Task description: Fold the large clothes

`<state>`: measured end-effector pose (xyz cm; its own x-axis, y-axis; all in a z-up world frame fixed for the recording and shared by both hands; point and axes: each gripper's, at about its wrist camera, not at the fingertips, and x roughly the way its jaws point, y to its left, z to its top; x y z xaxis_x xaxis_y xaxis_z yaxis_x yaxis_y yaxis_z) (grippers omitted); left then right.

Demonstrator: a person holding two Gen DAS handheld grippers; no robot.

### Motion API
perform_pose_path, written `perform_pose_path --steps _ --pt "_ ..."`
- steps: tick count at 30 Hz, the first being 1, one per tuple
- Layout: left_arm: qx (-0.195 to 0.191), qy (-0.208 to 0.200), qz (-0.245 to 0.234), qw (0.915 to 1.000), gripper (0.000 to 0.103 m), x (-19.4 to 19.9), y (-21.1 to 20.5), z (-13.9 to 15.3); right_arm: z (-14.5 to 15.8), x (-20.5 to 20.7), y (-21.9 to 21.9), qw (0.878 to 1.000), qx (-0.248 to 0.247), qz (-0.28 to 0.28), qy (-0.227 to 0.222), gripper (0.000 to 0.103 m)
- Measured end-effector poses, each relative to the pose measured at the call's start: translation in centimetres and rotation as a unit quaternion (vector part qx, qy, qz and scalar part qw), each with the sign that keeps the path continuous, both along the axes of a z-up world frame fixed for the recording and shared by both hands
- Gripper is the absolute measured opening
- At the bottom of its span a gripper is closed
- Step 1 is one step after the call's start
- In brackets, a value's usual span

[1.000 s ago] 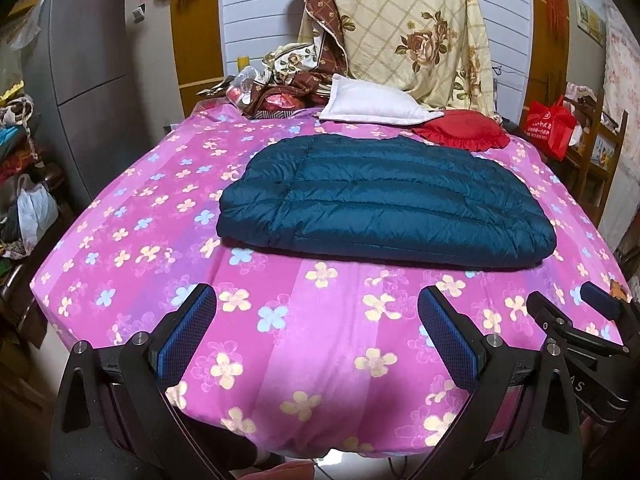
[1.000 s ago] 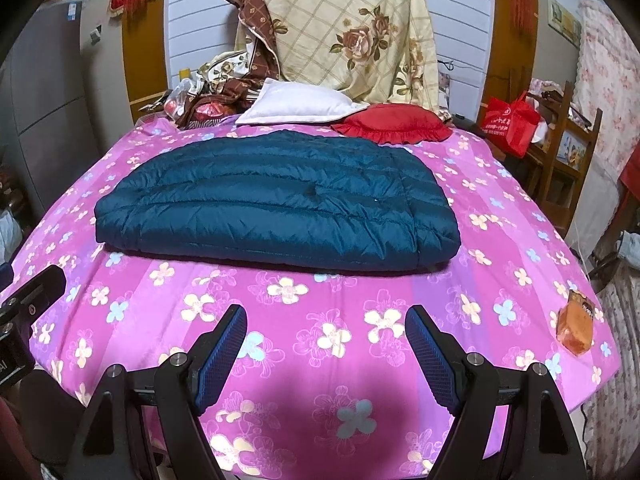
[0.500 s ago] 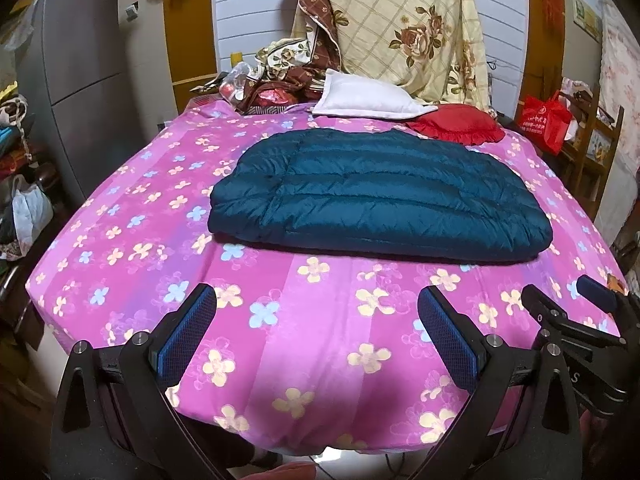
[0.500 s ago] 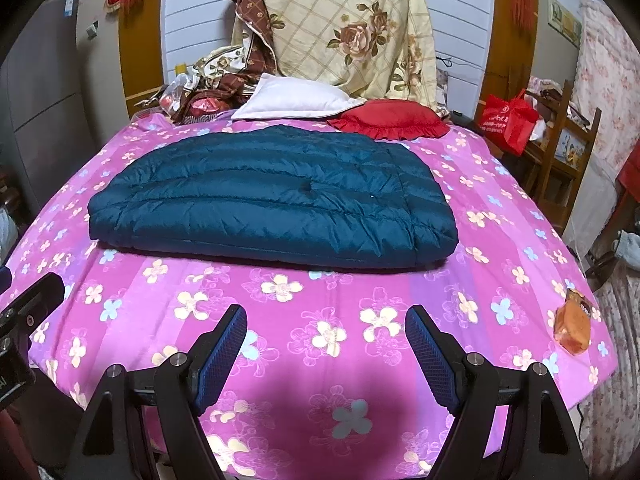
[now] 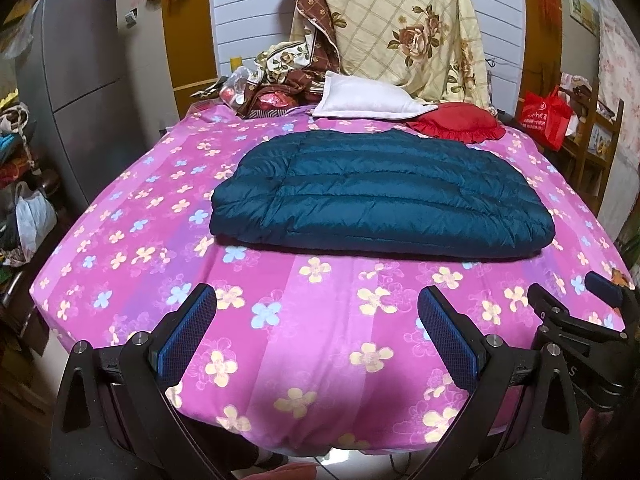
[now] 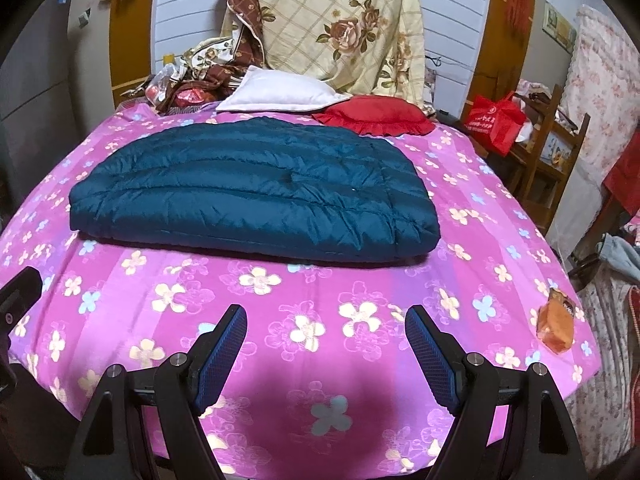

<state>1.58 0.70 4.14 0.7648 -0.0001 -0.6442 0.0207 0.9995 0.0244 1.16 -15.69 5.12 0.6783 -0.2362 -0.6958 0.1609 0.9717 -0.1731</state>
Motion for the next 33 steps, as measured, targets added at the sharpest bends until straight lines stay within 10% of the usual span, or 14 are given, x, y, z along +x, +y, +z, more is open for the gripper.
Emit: perform_pose_path --steps 33 --pt "-0.002 0.001 0.003 1.0000 0.101 -0.13 0.24 -0.52 0.19 -0.02 0.61 1.000 -0.012 0.007 -0.001 0.079"
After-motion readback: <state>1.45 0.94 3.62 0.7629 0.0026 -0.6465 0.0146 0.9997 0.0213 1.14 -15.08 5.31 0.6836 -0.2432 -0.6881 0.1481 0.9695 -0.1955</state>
